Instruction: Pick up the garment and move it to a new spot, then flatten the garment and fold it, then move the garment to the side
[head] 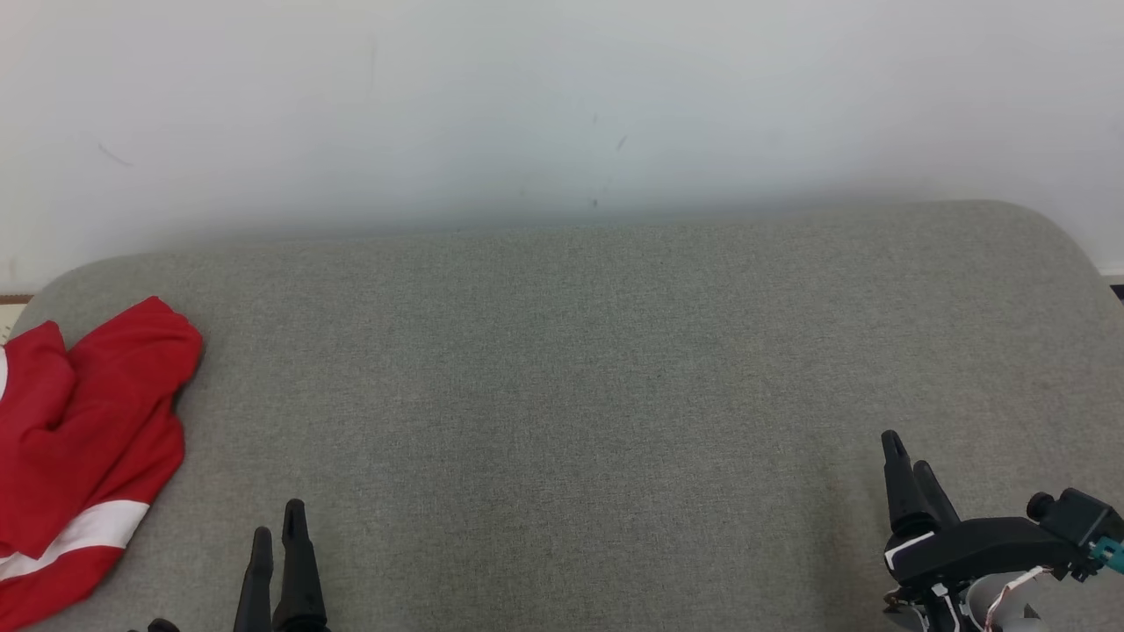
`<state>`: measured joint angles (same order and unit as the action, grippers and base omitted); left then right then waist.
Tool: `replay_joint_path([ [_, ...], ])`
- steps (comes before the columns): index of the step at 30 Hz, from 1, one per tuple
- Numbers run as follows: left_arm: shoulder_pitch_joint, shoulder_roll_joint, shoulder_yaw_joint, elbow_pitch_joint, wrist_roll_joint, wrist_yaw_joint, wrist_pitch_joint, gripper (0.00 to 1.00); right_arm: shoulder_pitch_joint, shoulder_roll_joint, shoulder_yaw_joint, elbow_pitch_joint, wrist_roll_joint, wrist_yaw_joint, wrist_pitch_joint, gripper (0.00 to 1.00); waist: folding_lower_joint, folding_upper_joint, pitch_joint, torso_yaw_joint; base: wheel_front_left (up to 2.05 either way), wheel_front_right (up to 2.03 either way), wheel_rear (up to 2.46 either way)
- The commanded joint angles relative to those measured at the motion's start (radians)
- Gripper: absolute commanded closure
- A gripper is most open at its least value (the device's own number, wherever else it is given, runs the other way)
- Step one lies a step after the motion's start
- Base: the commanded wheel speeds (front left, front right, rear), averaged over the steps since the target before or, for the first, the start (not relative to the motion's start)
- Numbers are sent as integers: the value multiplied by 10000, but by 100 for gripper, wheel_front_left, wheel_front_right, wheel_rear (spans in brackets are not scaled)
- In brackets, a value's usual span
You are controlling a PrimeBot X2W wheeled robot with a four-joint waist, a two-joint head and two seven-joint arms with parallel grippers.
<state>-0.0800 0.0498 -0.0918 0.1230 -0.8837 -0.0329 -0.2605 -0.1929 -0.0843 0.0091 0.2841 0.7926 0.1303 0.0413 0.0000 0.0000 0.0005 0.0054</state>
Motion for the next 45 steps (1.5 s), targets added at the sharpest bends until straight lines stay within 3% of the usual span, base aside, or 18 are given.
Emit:
replay_joint_path([
  [1,17,4,57,-169,255,46,-10,0,-41,-23,102,-162,-250,4,-106,0,0,0,-2,0,0,0,0],
  [18,324,5,115,-643,3077,651,-13,0,236,104,611,-608,-3322,5,-951,0,0,0,-44,11,0,0,0],
  [45,790,14,445,-1066,6456,1368,-19,0,580,242,1166,-571,-6199,6,-2172,0,0,0,-229,6,0,0,0],
])
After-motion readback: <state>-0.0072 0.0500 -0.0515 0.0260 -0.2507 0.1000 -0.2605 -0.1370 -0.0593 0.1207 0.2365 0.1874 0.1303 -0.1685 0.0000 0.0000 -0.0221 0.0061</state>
